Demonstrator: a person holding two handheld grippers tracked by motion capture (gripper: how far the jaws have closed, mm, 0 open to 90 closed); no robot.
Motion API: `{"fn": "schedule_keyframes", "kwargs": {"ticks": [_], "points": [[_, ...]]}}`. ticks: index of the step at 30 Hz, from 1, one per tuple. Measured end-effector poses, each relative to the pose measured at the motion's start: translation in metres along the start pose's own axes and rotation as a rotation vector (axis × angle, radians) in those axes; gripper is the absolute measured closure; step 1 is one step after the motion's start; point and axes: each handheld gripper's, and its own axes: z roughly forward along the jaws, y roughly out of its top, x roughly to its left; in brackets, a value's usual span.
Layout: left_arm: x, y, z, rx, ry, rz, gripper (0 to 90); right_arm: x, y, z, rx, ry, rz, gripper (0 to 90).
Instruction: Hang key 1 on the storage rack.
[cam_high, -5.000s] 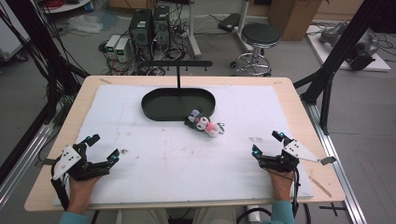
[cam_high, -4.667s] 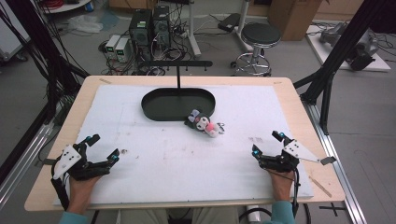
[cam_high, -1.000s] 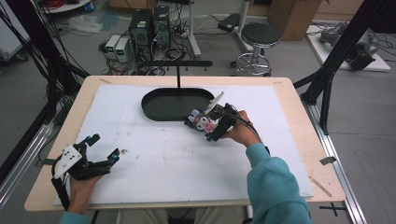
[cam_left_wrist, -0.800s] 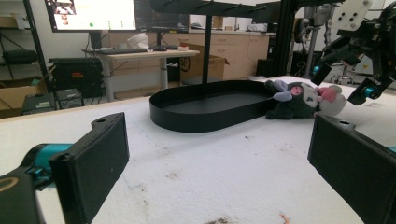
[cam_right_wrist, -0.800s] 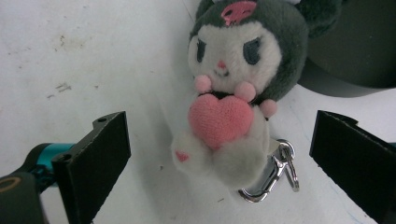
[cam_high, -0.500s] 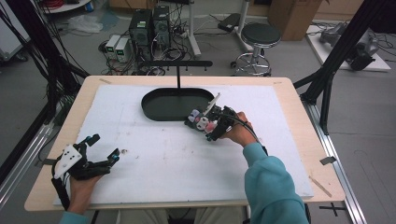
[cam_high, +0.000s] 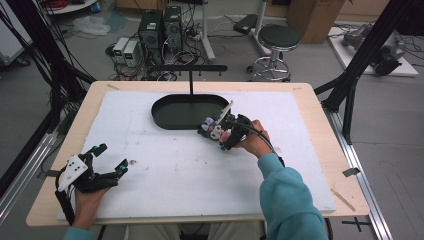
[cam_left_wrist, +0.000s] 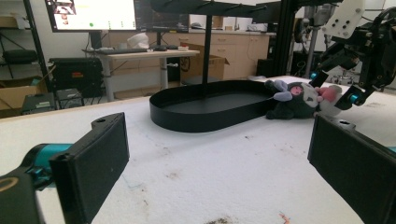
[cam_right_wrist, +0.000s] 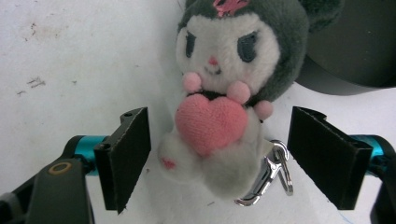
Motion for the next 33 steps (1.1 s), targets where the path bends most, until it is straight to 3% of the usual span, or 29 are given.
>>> {"fn": "schedule_keyframes", "kwargs": {"ticks": [15, 33], "points": [[0.0002, 0.0000, 0.0001, 0.001, 0.000, -0.001, 5.7, 0.0019, 0.0027, 0.0045, 0.026, -0.005, -0.038, 36.7], [0.0006, 0.0001, 0.0001, 0.004, 0.000, 0.000, 5.8, 0.0025, 0.0059, 0.0027, 0.048, -0.022, -0.036, 54.8]]}}
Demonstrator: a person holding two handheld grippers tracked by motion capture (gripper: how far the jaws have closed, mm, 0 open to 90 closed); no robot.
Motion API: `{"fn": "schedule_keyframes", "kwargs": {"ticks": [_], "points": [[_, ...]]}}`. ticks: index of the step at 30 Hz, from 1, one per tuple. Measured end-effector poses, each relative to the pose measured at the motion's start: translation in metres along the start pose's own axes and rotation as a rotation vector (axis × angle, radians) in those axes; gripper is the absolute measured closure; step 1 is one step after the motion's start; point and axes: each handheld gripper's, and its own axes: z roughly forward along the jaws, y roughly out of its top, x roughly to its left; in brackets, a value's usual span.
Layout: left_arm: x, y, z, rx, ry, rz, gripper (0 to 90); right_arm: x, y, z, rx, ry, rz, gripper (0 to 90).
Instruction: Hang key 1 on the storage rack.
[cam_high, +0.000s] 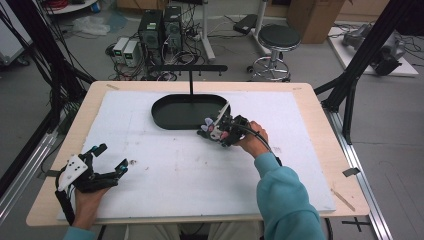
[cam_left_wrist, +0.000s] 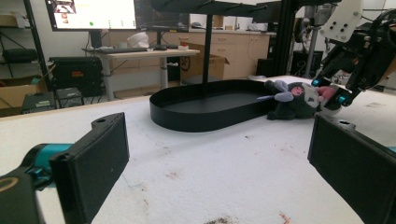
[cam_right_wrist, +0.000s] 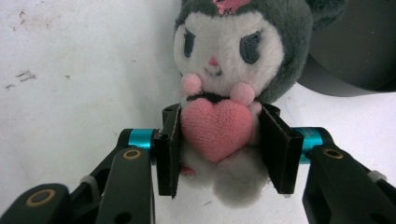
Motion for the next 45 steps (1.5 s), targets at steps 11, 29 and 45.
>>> {"fn": "schedule_keyframes", "kwargs": {"ticks": [11, 29, 45], "points": [[0.000, 0.000, 0.000, 0.001, 0.000, -0.001, 5.7, -0.002, -0.002, -0.010, -0.050, -0.007, 0.021, 58.0], [0.000, 0.000, 0.000, 0.002, -0.001, 0.000, 5.7, -0.017, -0.009, -0.040, -0.244, 0.004, 0.148, 58.2], [0.000, 0.000, 0.000, 0.002, 0.001, 0.000, 5.8, -0.032, -0.024, -0.064, -0.463, 0.056, 0.291, 58.1]]}}
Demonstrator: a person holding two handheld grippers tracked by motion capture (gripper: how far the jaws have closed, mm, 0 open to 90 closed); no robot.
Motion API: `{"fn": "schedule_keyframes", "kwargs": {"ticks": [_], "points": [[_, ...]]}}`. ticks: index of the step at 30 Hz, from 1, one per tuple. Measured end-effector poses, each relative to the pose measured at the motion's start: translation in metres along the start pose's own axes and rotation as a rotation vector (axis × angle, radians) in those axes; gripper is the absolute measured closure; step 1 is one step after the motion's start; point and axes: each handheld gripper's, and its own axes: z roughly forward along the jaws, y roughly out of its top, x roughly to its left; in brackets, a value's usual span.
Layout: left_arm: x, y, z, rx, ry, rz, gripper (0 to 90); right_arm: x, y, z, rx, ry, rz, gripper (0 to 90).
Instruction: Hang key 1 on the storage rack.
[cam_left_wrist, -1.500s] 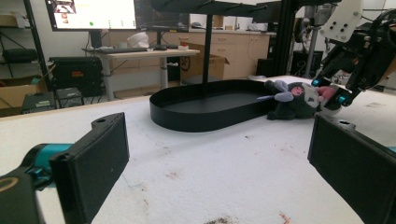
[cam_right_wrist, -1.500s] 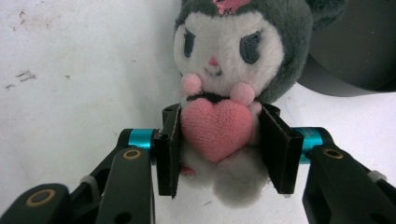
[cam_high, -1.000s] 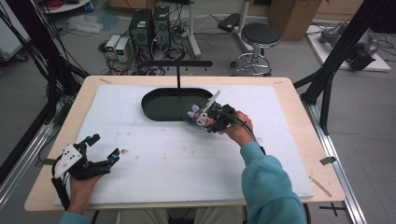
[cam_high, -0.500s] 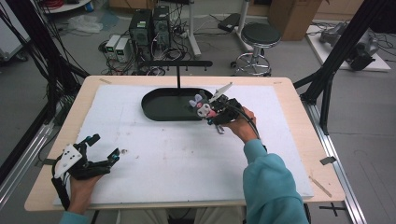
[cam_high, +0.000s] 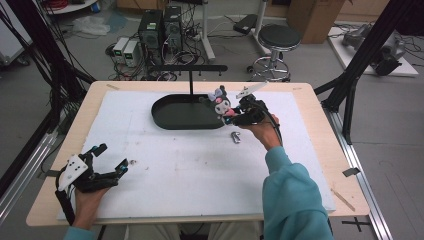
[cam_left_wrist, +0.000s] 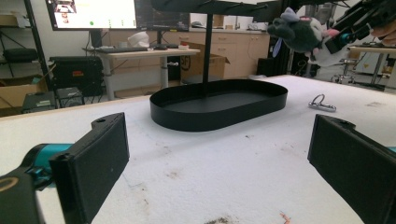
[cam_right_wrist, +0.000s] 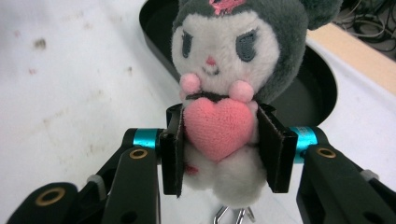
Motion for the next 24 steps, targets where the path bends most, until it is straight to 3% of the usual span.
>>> {"fn": "schedule_keyframes", "kwargs": {"ticks": [6, 24], "points": [[0.000, 0.000, 0.000, 0.001, 0.002, -0.002, 5.8, -0.006, 0.001, -0.008, -0.034, -0.006, 0.027, 58.1], [0.000, 0.000, 0.000, 0.001, 0.002, -0.002, 5.8, -0.021, 0.029, -0.030, -0.118, -0.051, 0.059, 57.9]]}}
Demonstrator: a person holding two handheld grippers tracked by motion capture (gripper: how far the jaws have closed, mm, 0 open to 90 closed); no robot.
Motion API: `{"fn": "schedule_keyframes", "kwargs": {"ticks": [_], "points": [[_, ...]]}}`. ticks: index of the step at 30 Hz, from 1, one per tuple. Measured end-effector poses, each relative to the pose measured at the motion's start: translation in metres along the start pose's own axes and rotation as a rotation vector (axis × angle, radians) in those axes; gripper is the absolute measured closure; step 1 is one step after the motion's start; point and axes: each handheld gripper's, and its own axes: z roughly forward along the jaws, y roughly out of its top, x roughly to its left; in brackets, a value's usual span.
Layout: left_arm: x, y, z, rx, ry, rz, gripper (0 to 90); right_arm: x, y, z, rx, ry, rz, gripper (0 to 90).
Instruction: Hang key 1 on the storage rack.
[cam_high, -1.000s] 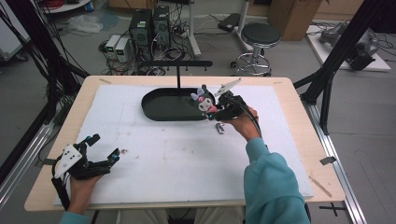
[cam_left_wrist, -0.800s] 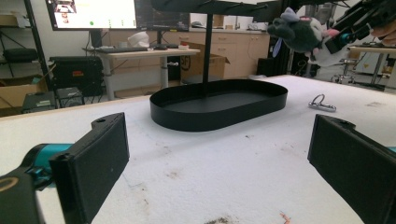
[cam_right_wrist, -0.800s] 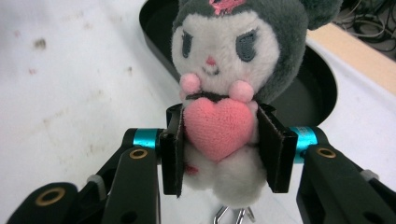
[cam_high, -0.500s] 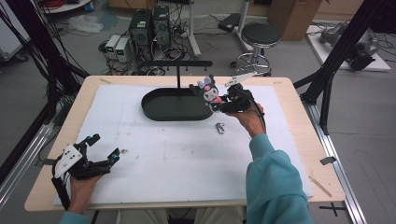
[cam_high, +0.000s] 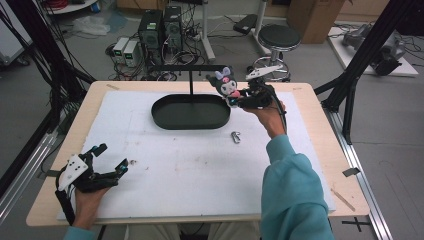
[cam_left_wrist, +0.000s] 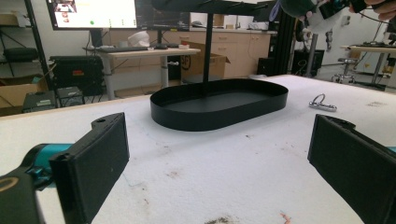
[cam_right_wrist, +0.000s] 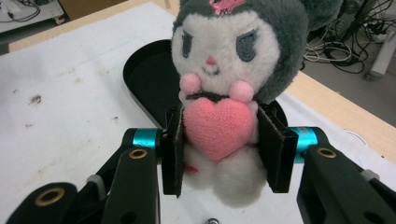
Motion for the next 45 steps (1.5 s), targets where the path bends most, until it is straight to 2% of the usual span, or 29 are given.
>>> {"fn": "schedule_keyframes", "kwargs": {"ticks": [11, 18, 33, 45], "points": [[0.000, 0.000, 0.000, 0.001, 0.000, 0.000, 5.8, -0.008, 0.006, -0.002, -0.017, -0.013, 0.017, 57.8], [0.000, 0.000, 0.000, 0.000, -0.001, 0.000, 5.7, -0.013, 0.011, 0.001, -0.023, -0.016, 0.044, 57.8], [0.000, 0.000, 0.000, 0.002, -0.001, -0.001, 5.8, -0.026, 0.008, 0.008, -0.064, -0.022, 0.091, 57.6], [0.000, 0.000, 0.000, 0.004, -0.001, 0.000, 5.8, -0.032, 0.005, 0.010, -0.063, -0.045, 0.118, 57.5]]}}
